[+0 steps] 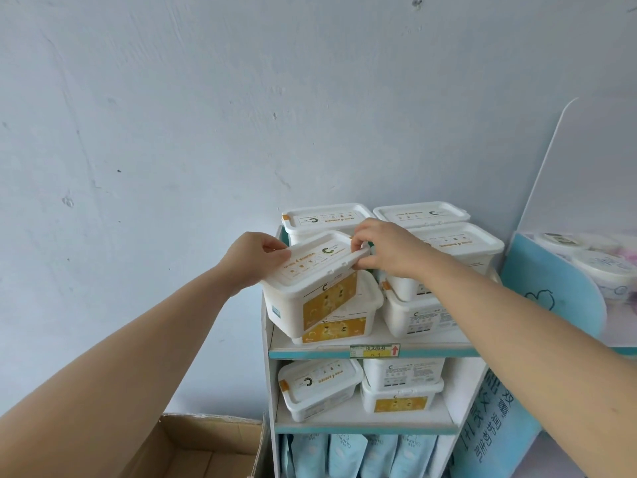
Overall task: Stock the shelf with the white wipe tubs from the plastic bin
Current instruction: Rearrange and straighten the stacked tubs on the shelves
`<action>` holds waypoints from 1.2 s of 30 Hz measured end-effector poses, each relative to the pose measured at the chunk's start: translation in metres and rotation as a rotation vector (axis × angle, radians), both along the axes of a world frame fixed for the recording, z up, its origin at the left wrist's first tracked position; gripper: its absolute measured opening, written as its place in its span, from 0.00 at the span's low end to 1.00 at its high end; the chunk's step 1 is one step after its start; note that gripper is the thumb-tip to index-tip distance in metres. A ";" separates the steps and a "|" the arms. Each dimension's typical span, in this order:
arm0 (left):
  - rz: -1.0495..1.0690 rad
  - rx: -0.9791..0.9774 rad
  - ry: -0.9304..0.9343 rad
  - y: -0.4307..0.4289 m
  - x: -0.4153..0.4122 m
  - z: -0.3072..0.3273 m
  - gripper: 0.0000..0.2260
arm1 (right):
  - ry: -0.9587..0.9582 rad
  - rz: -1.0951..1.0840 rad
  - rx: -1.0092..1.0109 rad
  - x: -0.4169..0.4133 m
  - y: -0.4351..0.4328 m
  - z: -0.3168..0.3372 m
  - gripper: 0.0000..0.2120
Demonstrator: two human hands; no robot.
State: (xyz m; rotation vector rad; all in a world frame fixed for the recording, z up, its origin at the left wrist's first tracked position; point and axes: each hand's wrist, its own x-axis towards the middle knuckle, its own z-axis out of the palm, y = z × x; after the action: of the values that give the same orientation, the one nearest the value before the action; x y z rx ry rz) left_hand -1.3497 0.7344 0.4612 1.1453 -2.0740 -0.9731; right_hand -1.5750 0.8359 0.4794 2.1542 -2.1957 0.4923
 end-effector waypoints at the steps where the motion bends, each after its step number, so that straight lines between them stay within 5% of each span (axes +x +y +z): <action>1: 0.010 0.039 0.001 -0.001 0.001 0.000 0.08 | 0.005 0.003 -0.004 0.000 -0.001 0.000 0.09; 14: -0.031 0.378 0.046 -0.004 -0.001 0.008 0.13 | 0.120 -0.142 0.044 -0.014 -0.001 0.007 0.11; 21: -0.046 0.348 0.017 -0.023 -0.014 0.005 0.10 | -0.102 -0.138 0.131 -0.010 0.006 0.018 0.14; 26: -0.046 0.288 0.033 -0.034 -0.024 0.000 0.09 | -0.311 -0.113 0.048 -0.016 -0.003 0.027 0.11; 30: 0.025 0.133 -0.040 -0.048 -0.033 0.003 0.16 | -0.176 -0.179 -0.020 -0.033 -0.026 0.030 0.10; 36: 0.083 -0.206 -0.269 -0.065 -0.059 0.019 0.12 | 0.088 -0.158 0.069 -0.054 -0.058 0.036 0.17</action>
State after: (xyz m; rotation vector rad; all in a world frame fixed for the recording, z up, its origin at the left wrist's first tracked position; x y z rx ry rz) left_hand -1.4090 0.6699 0.4801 1.2979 -2.2535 -0.5753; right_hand -1.6292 0.7778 0.5151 1.9694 -2.3421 0.3123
